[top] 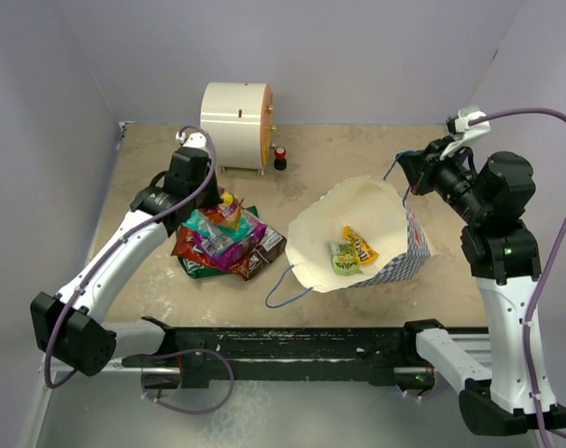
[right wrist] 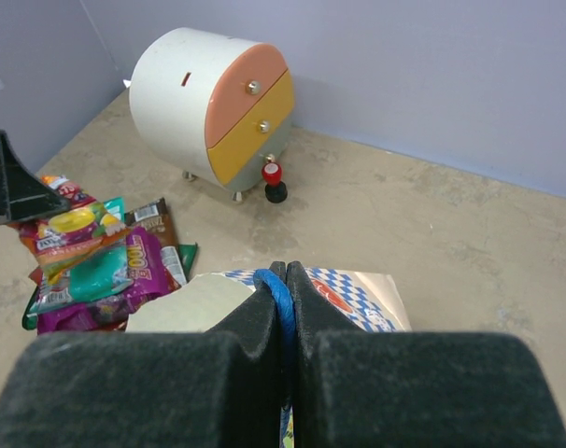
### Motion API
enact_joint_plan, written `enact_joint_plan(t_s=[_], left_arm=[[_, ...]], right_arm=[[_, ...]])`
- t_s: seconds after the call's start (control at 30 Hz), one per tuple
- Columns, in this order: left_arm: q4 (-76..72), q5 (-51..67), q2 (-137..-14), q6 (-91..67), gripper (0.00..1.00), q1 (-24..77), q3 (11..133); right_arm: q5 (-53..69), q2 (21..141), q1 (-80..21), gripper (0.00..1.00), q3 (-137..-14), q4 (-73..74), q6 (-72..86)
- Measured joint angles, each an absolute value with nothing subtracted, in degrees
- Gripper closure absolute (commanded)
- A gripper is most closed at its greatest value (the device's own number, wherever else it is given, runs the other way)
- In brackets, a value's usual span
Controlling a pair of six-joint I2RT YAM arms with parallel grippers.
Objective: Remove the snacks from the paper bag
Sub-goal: Place the snack at the center of the board.
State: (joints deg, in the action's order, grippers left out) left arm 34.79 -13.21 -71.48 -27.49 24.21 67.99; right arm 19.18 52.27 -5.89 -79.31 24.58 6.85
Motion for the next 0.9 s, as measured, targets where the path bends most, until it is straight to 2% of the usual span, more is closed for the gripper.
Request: enact_joint_plan(t_s=[0.2,0.8,0.9], left_arm=[[30.92,-11.60,-74.13,-27.33,1.00,24.12,64.84],[22.00,-12.58,-69.41,-34.41,1.00,23.16,53.63],[22.44,-12.58,-68.34,-35.48,0.88,23.16,52.95]], right_arm=[[19.18,51.62,-5.89,1.00,-79.48,25.17,6.87],[19.00,49.84,-5.89,1.00,-79.48,26.59,6.90],[19.00,49.45,-5.89,1.00,-79.48,26.76,6.90]])
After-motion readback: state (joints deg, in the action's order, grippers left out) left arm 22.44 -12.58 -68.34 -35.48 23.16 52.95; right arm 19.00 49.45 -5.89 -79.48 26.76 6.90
